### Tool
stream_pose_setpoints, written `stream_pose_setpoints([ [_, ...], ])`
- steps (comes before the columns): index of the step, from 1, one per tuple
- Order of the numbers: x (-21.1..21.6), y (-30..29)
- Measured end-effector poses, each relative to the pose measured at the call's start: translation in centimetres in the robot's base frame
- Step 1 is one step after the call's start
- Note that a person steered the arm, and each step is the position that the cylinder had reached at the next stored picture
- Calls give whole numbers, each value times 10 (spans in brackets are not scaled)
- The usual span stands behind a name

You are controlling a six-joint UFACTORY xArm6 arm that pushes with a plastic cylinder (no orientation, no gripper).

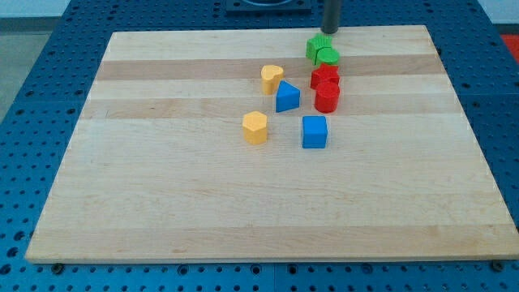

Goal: Nudge the green circle a bit left

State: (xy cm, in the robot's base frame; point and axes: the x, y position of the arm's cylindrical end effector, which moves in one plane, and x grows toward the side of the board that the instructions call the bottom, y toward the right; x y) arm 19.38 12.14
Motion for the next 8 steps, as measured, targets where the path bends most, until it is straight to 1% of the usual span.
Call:
stream_pose_setpoints([
  [1, 11, 17],
  [4, 86, 18],
  [5, 94, 14],
  [8, 94, 7],
])
